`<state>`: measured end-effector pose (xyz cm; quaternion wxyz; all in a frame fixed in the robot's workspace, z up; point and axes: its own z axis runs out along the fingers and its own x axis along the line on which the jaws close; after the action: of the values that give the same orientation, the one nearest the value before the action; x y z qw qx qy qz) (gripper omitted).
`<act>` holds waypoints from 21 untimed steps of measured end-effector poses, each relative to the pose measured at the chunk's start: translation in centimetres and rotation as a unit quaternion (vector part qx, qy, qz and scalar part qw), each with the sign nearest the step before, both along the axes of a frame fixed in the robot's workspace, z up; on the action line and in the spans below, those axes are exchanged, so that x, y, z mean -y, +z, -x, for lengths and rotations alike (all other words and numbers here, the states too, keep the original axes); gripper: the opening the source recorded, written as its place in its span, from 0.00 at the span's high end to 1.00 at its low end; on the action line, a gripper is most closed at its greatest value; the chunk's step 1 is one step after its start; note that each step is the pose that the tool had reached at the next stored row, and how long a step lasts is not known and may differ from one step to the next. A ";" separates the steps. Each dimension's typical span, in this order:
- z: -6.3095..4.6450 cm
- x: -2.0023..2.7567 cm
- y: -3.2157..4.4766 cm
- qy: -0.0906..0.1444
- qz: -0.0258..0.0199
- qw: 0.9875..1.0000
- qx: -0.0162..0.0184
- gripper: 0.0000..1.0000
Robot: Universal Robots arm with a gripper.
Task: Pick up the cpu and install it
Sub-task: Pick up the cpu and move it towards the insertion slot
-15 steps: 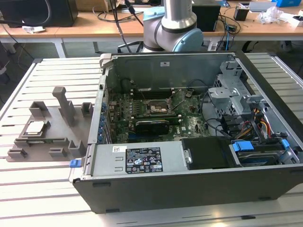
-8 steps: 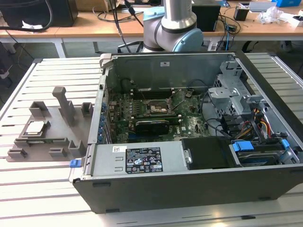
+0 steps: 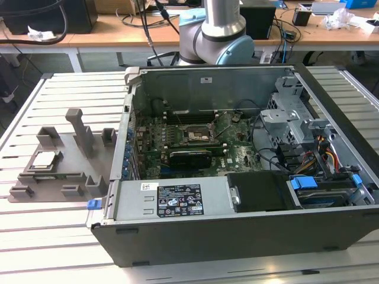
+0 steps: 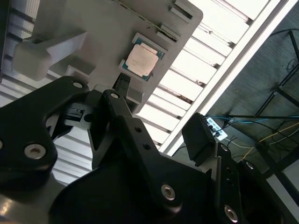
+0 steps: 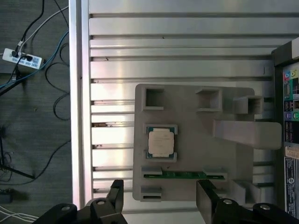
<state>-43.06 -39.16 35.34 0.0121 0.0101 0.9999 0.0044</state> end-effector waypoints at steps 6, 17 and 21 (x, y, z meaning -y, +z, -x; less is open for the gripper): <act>0.0 0.00 -0.39 0.000 0.000 1.000 0.000 0.28; 0.0 0.00 -1.68 0.000 0.000 1.000 0.000 0.28; 0.0 0.00 -2.11 0.000 0.000 1.000 0.000 0.28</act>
<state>-43.06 -39.16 33.23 0.0121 0.0100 0.9999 0.0044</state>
